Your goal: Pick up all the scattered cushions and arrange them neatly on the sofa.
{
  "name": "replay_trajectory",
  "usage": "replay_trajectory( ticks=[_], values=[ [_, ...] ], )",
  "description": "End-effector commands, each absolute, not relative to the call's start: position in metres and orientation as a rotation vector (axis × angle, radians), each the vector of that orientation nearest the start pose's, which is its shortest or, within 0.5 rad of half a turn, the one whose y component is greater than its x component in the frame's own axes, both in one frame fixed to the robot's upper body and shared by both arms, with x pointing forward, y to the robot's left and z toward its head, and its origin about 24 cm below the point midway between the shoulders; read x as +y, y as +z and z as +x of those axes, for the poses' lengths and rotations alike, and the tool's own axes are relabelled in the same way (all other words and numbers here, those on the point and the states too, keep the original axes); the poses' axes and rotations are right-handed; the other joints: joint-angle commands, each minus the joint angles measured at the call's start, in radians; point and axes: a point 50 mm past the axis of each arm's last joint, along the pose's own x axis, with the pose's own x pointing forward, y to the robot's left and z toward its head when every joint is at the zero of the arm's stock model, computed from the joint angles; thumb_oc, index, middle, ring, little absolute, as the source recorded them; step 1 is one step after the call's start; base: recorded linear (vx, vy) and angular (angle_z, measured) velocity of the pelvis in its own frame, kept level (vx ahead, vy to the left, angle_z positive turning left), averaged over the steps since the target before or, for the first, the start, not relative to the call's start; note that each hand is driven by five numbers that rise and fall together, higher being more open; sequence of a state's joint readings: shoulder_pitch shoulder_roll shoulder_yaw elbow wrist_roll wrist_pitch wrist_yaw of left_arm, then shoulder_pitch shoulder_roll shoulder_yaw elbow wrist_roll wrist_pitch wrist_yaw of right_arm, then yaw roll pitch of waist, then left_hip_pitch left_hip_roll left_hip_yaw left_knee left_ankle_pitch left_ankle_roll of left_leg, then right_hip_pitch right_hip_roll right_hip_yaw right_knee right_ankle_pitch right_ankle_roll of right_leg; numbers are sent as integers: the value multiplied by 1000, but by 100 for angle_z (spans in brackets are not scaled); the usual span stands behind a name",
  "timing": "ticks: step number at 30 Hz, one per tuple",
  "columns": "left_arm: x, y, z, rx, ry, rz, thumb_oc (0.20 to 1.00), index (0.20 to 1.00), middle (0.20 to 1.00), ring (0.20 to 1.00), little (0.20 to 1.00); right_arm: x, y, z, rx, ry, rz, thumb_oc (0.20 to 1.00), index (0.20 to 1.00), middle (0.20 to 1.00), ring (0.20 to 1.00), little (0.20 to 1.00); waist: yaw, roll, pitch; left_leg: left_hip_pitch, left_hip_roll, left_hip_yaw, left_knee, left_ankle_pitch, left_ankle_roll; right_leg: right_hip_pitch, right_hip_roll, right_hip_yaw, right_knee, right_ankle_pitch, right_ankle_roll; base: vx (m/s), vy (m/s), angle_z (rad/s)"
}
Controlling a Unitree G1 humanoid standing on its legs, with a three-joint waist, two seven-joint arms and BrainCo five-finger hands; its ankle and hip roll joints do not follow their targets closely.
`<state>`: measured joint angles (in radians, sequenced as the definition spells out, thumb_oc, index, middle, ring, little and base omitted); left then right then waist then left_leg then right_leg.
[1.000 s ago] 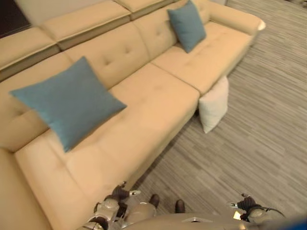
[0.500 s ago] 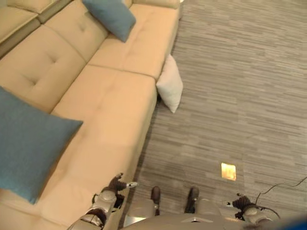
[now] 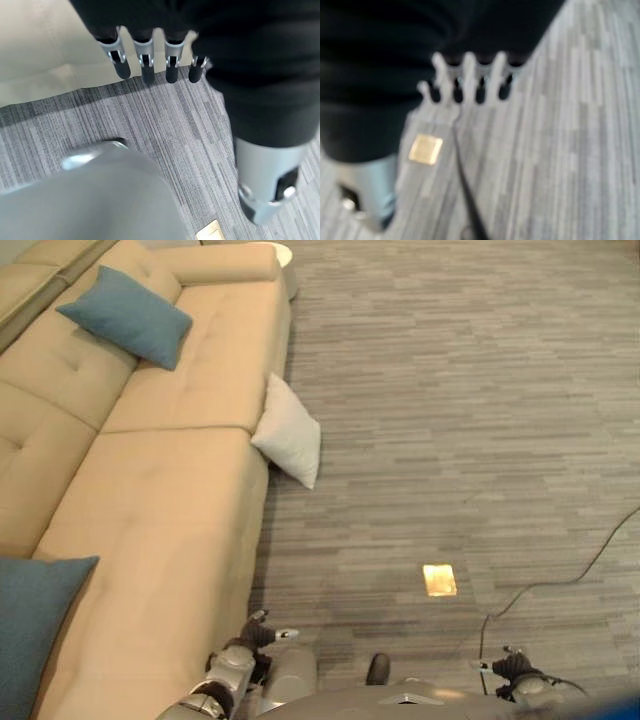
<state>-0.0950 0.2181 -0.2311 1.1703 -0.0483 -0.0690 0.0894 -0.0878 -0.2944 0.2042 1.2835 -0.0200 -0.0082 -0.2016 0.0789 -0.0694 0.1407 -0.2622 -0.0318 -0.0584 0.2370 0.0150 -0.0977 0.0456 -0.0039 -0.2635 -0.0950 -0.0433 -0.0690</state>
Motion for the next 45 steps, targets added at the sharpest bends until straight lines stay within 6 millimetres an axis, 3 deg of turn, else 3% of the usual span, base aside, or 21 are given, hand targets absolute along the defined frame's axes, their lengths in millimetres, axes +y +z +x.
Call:
replay_trajectory(
  ticks=[1, 4, 9, 12, 16, 18, 20, 21, 23, 26, 28, 30, 32, 33, 34, 36, 39, 42, 43, 44, 45],
  values=[
    [211, -144, 154, 976, 26, 330, 1000, 1000, 1000, 1000, 1000, -275, -139, 127, 1091, -218, -554, 1000, 1000, 1000, 1000, 1000, 64, -1, 29, -26, -52, 51, -35, -17, 56, 13, 0, 88, 29, 3, 148, 96, -35, -25],
    [213, -144, 152, 978, 33, 322, 1000, 1000, 1000, 1000, 1000, -274, -137, 131, 1080, -208, -564, 1000, 1000, 1000, 1000, 1000, 81, 1, 25, -42, -56, 68, -39, 0, 56, 41, 16, 108, 22, -16, 139, 176, 0, -52],
    [224, -146, 141, 1014, 62, 329, 1000, 1000, 1000, 1000, 1000, -263, -140, 136, 1074, -143, -583, 1000, 1000, 1000, 1000, 1000, 116, -25, -15, 18, -63, 56, -44, -45, 92, 85, 15, 162, 77, -71, 132, 321, 58, -53],
    [228, -146, 141, 1018, 65, 342, 1000, 1000, 1000, 1000, 1000, -260, -141, 136, 1078, -123, -584, 1000, 1000, 1000, 1000, 1000, 129, -36, -29, 51, -66, 59, -48, -71, 110, 71, 5, 167, 162, -76, 151, 201, 56, -20],
    [232, -141, 151, 989, 52, 383, 1000, 1000, 1000, 1000, 1000, -256, -139, 145, 1058, -94, -592, 1000, 1000, 1000, 1000, 1000, 101, -20, -10, 122, -56, 29, -72, -102, 152, -99, -23, 158, 500, 43, 258, 176, 74, -9],
    [233, -139, 154, 979, 59, 382, 1000, 1000, 1000, 1000, 1000, -256, -138, 147, 1053, -96, -585, 1000, 1000, 1000, 1000, 1000, 84, 0, -5, 164, -44, 6, -90, -116, 160, -182, -43, 135, 572, 41, 246, 254, 70, 20],
    [231, -138, 158, 966, 53, 380, 1000, 1000, 1000, 1000, 1000, -258, -138, 147, 1054, -95, -593, 1000, 1000, 1000, 1000, 1000, 64, 11, 3, 214, -42, -20, -107, -139, 156, -222, -67, 102, 502, 7, 215, 363, -15, 23],
    [229, -138, 158, 964, 45, 384, 1000, 1000, 1000, 1000, 1000, -259, -137, 148, 1046, -92, -596, 1000, 1000, 1000, 1000, 1000, 49, 7, 8, 254, -51, -38, -119, -158, 152, -259, -61, 115, 395, 15, 192, 475, -109, 38],
    [227, -139, 158, 968, 41, 380, 1000, 1000, 1000, 1000, 1000, -260, -137, 148, 1049, -94, -601, 1000, 1000, 1000, 1000, 1000, 27, 1, 10, 308, -55, -77, -150, -177, 140, -289, -52, 142, 252, 57, 197, 392, -114, 36],
    [225, -142, 153, 985, 50, 361, 1000, 1000, 1000, 1000, 1000, -262, -139, 141, 1071, -99, -603, 1000, 1000, 1000, 1000, 1000, 9, -1, 8, 345, -47, -119, -159, -197, 129, -297, -40, 178, 218, 94, 202, 333, -159, 81],
    [224, -146, 145, 1016, 61, 336, 1000, 1000, 1000, 1000, 1000, -261, -142, 132, 1096, -94, -596, 1000, 1000, 1000, 1000, 1000, 1, -1, -8, 363, -34, -136, -133, -195, 109, -280, -27, 177, 210, 94, 184, 376, -220, 102],
    [216, -147, 146, 1009, 31, 324, 1000, 1000, 1000, 1000, 1000, -261, -143, 129, 1094, -126, -561, 1000, 1000, 1000, 1000, 1000, 16, -22, 19, 184, -24, -71, 221, -86, 58, -167, -35, 144, 124, 81, 139, 296, -335, 83],
    [217, -144, 152, 993, 46, 311, 1000, 1000, 1000, 1000, 1000, -263, -142, 131, 1090, -152, -552, 1000, 1000, 1000, 1000, 1000, 44, -33, 45, 45, -47, -34, 290, -106, 76, -111, -35, 133, 102, 52, 120, 163, -231, 58],
    [217, -144, 152, 993, 46, 311, 1000, 1000, 1000, 1000, 1000, -264, -142, 131, 1090, -152, -552, 1000, 1000, 1000, 1000, 1000, 44, -32, 46, 46, -46, -34, 293, -109, 76, -109, -34, 133, 102, 51, 120, 274, -146, 19],
    [217, -146, 147, 1011, 42, 316, 1000, 1000, 1000, 1000, 1000, -266, -141, 130, 1089, -159, -558, 1000, 1000, 1000, 1000, 1000, 59, -32, 46, 25, -70, -27, 192, -139, 90, -80, -28, 130, 96, 28, 123, 328, -63, 6],
    [219, -148, 142, 1026, 30, 336, 1000, 1000, 1000, 1000, 1000, -270, -140, 129, 1086, -168, -565, 1000, 1000, 1000, 1000, 1000, 68, -16, 37, -12, -60, 34, 15, -34, 76, -36, 0, 110, 85, -4, 121, 306, -48, 13],
    [224, -148, 137, 1030, 53, 329, 1000, 1000, 1000, 1000, 1000, -267, -140, 131, 1077, -148, -573, 1000, 1000, 1000, 1000, 1000, 84, -13, 16, 6, -42, 96, -43, -10, 79, 6, 23, 109, 99, -46, 122, 269, 39, -1],
    [229, -149, 132, 1041, 75, 317, 1000, 1000, 1000, 1000, 1000, -262, -142, 130, 1086, -121, -580, 1000, 1000, 1000, 1000, 1000, 106, -26, -6, 29, -51, 80, -34, -32, 91, 21, 2, 103, 137, -63, 139, 301, 102, -41],
    [232, -149, 130, 1050, 82, 317, 1000, 1000, 1000, 1000, 1000, -258, -144, 127, 1096, -92, -580, 1000, 1000, 1000, 1000, 1000, 121, -34, -14, 80, -55, 76, -52, -58, 111, 4, -19, 92, 249, -61, 166, 206, 100, -24],
    [232, -149, 130, 1050, 82, 317, 1000, 1000, 1000, 1000, 1000, -258, -144, 127, 1096, -92, -580, 1000, 1000, 1000, 1000, 1000, 120, -34, -17, 78, -55, 75, -54, -55, 111, 1, -19, 92, 248, -59, 166, 225, 141, -18],
    [235, -146, 134, 1036, 92, 314, 1000, 1000, 1000, 1000, 1000, -255, -143, 132, 1083, -90, -573, 1000, 1000, 1000, 1000, 1000, 119, -28, -12, 111, -47, 66, -65, -71, 127, -61, -51, 66, 409, -22, 207, 128, 85, -7]
  ],
)
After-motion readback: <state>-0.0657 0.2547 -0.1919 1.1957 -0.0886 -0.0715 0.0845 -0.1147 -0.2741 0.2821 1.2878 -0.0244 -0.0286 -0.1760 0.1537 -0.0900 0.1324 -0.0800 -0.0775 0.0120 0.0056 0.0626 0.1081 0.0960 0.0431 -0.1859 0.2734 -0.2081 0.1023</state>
